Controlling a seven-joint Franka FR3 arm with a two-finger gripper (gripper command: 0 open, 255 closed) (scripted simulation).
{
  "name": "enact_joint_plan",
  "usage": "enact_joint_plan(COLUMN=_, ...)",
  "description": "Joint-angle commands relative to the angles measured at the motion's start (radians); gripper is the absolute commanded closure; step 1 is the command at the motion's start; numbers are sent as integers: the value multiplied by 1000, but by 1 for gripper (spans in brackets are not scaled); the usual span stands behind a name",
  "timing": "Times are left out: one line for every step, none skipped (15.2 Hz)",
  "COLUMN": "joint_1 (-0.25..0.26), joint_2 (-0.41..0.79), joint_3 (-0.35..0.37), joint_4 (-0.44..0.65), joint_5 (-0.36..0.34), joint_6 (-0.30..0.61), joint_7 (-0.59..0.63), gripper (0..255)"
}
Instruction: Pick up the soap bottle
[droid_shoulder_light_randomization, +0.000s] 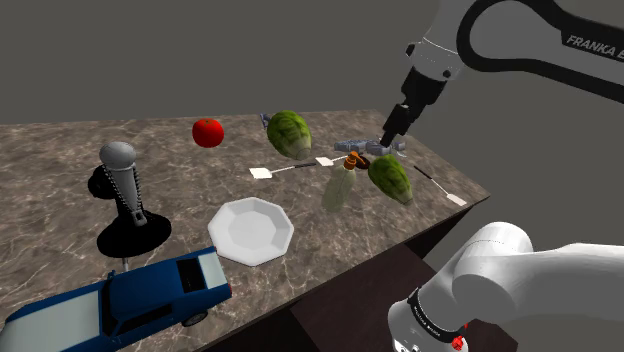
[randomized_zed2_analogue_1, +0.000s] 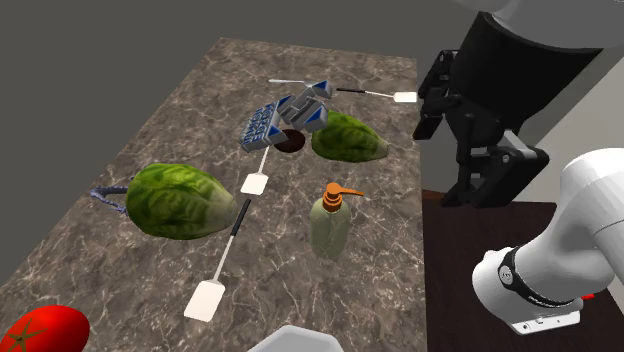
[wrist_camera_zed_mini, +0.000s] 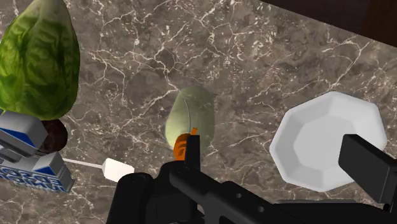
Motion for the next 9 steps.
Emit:
enact_joint_plan(joint_1=0, joint_2=0, joint_3=0, joint_4=0, joint_5=0, joint_6=0, joint_7=0, gripper=0)
enact_joint_plan(joint_1=-3, joint_2=25, joint_3=-9, joint_4=-9, joint_5=-3, joint_6=30, joint_7=-4, gripper=0)
enact_joint_plan(joint_1=-7, joint_2=50, joint_3=-17, joint_4=-16, joint_5=-6, joint_6=61, joint_7=-8, gripper=0)
enact_joint_plan(joint_1=-10, joint_2=77, joint_3=-26, joint_4=-22, joint_5=-9, joint_6=91, joint_7=-12, gripper=0)
enact_joint_plan(joint_1=-13, joint_2=106, joint_3=-35, joint_4=-27, joint_5=-12, joint_6=121, joint_7=-17, gripper=0)
enact_joint_plan(joint_1=-15, joint_2=135, joint_3=-43, joint_4=-30, joint_5=-14, joint_6=151, joint_7=-21, gripper=0)
enact_joint_plan(joint_1=-18, joint_2=165, joint_3=-52, joint_4=-32, joint_5=-16, joint_6=180, joint_7=-25, gripper=0)
enact_joint_plan(joint_1=-21, joint_2=196, joint_3=-61, joint_4=-33, joint_5=-17, joint_6=209, joint_7=-30, gripper=0)
enact_joint_plan(joint_1=-23, joint_2=228, joint_3=-70, joint_4=-32, joint_5=-18, joint_6=238, joint_7=-35, gripper=0)
